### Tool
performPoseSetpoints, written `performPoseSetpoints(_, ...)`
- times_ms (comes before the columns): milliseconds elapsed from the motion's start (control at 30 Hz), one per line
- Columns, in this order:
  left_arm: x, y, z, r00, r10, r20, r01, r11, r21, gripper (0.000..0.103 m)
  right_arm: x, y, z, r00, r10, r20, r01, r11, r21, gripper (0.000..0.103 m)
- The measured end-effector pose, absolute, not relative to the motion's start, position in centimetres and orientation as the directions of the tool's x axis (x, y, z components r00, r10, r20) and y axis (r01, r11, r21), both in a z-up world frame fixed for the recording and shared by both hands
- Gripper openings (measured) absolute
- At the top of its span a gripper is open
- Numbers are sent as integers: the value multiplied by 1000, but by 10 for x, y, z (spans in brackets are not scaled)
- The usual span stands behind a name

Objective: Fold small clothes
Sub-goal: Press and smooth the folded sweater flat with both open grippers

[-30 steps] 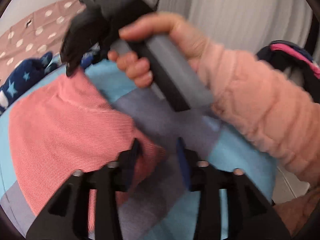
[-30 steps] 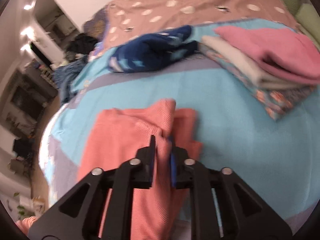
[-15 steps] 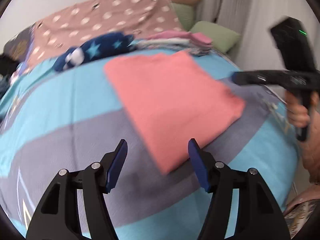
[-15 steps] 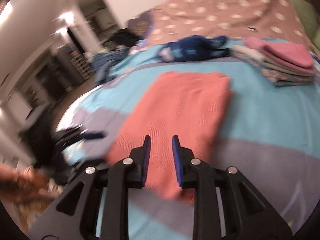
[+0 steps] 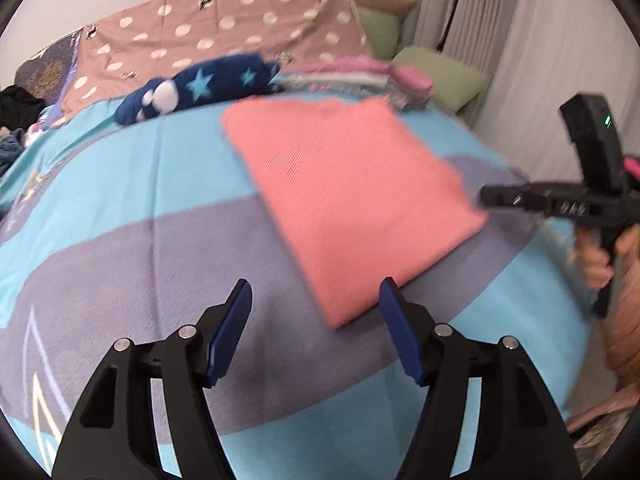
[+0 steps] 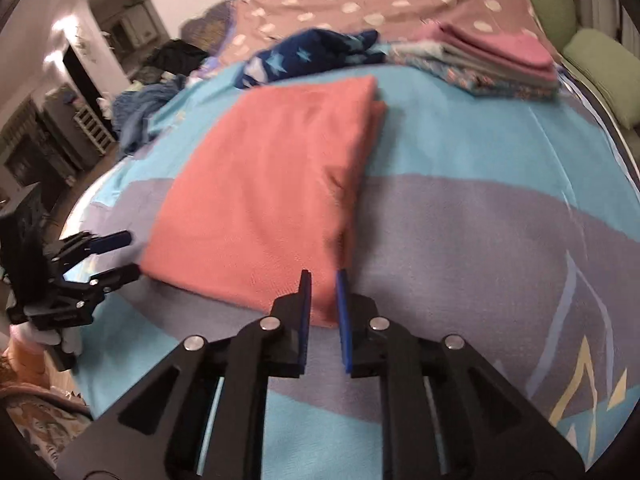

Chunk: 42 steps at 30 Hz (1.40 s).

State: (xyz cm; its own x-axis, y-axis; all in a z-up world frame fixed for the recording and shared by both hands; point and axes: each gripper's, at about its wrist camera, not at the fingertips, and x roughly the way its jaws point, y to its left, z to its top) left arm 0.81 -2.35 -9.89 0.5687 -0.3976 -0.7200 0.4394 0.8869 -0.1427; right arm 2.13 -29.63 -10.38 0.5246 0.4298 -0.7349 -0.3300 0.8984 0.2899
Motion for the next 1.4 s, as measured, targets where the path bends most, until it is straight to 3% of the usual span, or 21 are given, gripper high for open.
performPoseSetpoints(133, 15, -39, -97, 573, -414, -707, 474, 872, -127, 60, 22, -283, -92, 549, 480, -684, -371, 873, 315, 15)
performPoseSetpoints(267, 35, -44, -132, 511, -367, -777, 432, 891, -136, 47, 37, -280, -116, 521, 386, -761, -284, 919, 272, 16)
performPoseSetpoints(300, 36, -40, -135, 510, -390, -767, 421, 890, -172, 46, 41, -281, -124, 505, 348, -790, -248, 935, 254, 10)
performPoseSetpoints(433, 35, -35, -125, 501, -415, -759, 428, 881, -200, 34, 37, -286, -122, 521, 351, -779, -226, 936, 270, 9)
performPoseSetpoints(733, 51, -47, -99, 571, -415, -708, 437, 884, -165, 34, 53, -266, -77, 624, 348, -699, -287, 935, 209, 23)
performPoseSetpoints(1133, 88, -51, -103, 563, -412, -717, 424, 888, -177, 35, 89, -264, -105, 561, 337, -756, -235, 941, 245, 23)
performPoseSetpoints(1300, 94, -56, -116, 551, -411, -726, 448, 880, -158, 37, 94, -263, -121, 544, 330, -772, -234, 943, 237, 17)
performPoseSetpoints(1400, 95, -58, -117, 546, -421, -724, 464, 872, -158, 43, 96, -263, -122, 545, 331, -770, -245, 942, 231, 17)
